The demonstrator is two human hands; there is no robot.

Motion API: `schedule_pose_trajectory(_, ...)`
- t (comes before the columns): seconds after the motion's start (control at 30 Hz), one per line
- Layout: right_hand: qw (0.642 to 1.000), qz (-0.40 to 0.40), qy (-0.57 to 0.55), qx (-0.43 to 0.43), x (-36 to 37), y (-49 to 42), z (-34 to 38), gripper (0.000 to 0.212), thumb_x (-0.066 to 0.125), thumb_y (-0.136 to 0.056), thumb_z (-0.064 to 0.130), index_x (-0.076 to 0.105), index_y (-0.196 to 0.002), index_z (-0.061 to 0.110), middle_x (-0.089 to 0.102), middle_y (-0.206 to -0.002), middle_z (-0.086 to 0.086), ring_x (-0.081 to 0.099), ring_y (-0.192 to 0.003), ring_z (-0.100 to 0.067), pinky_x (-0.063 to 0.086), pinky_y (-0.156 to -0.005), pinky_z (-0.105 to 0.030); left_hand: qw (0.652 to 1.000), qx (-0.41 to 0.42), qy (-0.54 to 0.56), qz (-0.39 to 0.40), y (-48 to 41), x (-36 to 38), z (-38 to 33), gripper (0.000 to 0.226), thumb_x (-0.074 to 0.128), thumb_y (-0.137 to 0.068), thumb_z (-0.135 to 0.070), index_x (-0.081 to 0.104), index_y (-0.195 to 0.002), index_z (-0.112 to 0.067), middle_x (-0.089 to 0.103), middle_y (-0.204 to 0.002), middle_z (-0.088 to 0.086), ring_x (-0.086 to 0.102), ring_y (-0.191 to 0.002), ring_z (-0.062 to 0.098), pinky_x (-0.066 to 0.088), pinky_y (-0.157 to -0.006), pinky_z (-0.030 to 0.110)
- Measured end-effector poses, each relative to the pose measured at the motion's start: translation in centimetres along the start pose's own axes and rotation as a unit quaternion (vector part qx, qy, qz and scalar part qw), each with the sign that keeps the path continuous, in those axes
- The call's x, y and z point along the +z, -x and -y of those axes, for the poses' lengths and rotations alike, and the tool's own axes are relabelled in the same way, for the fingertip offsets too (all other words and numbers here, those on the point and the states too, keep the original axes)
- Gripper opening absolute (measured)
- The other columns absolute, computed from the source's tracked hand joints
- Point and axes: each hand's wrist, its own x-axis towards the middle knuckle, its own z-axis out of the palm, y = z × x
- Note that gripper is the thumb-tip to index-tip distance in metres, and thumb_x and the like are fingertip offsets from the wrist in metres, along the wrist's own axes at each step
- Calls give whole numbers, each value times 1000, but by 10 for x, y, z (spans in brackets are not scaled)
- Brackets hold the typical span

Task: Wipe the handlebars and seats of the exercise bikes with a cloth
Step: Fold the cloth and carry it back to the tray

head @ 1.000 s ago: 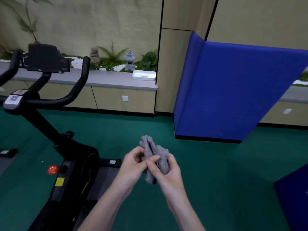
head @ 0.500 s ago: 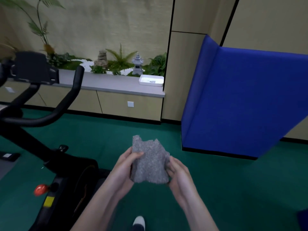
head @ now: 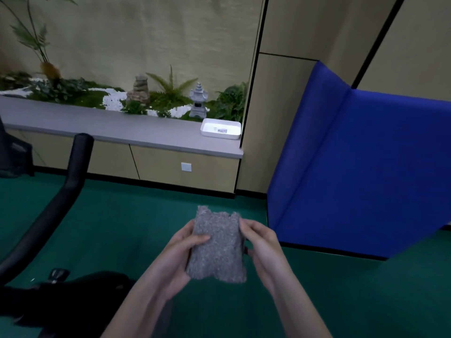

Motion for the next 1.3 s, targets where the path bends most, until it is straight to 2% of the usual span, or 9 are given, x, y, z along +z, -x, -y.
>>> schedule_pose_trajectory(0.23, 981, -161, -16, -106, 19, -70, 9, 9, 61, -91, 8, 59, -83, 6, 68, -92, -13, 63, -91, -24, 51, -92, -45, 996, 33, 58, -61, -60, -18, -25, 46, 59, -82, -4, 52, -127, -4, 59, -125, 21, 61, -112, 33, 57, -83, 41)
schedule_pose_trajectory(0.4, 990, -12, -55, 129, 24, -137, 22, 24, 49, -99, 29, 59, -103, 8, 69, -102, -11, 67, -93, -23, 56, -77, -42, 996, 33, 67, -53, -115, -16, -38, 49, 66, -78, -12, 56, -125, -6, 59, -126, 21, 58, -116, 35, 54, -85, 42)
schedule_pose_trajectory(0.5, 987, 17, -70, 144, 17, -183, 35, 21, 52, -98, 26, 60, -105, 8, 70, -102, -11, 68, -93, -25, 56, -69, -36, 995, 50, 63, -58, -155, -20, -50, 50, 63, -79, -13, 54, -127, -5, 56, -128, 23, 53, -121, 38, 49, -96, 50)
schedule_pose_trajectory(0.7, 975, -134, 115, -134, 2, -261, 63, 11, 59, -92, 11, 57, -82, 15, 65, -83, -2, 62, -83, -16, 47, -72, -26, 992, 44, 70, -96, -235, -19, -71, 53, 65, -76, -10, 54, -127, -4, 57, -127, 23, 55, -118, 39, 49, -96, 50)
schedule_pose_trajectory(0.83, 899, -104, 266, -331, -2, -302, 91, 13, 60, -91, 9, 58, -84, 20, 61, -85, 9, 57, -82, -1, 43, -72, -15, 988, 43, 118, -94, -280, -16, -81, 38, 65, -80, -7, 64, -117, -5, 64, -119, 20, 63, -108, 37, 57, -75, 43)
schedule_pose_trajectory(1.0, 777, -93, 382, -492, 4, -348, 127, 5, 60, -89, 3, 62, -86, 8, 52, -83, 10, 51, -80, -6, 42, -70, -16, 986, 61, 151, -41, -325, -12, -102, 50, 78, -75, -23, 63, -118, -3, 57, -129, 23, 56, -117, 38, 53, -85, 44)
schedule_pose_trajectory(1.07, 757, -88, 375, -529, 10, -364, 138, 9, 56, -89, 9, 64, -86, 6, 55, -82, 7, 53, -81, -9, 43, -70, -17, 986, 60, 154, -28, -344, -14, -111, 55, 80, -73, -27, 62, -120, -4, 56, -129, 23, 56, -118, 36, 53, -86, 42)
schedule_pose_trajectory(1.17, 781, -47, 340, -522, 23, -393, 151, 12, 55, -89, 12, 67, -88, 10, 50, -85, 14, 53, -80, -4, 43, -71, -11, 984, 42, 172, -25, -375, -20, -125, 57, 79, -74, -31, 61, -123, -6, 56, -131, 21, 57, -117, 33, 53, -86, 40)
schedule_pose_trajectory(1.3, 874, -46, 291, -385, 39, -448, 161, 17, 63, -88, 5, 63, -83, 22, 62, -85, 10, 60, -81, -1, 48, -72, -12, 985, 16, 166, -32, -418, -44, -150, 56, 80, -71, -28, 63, -120, -5, 57, -131, 20, 58, -117, 32, 53, -86, 41)
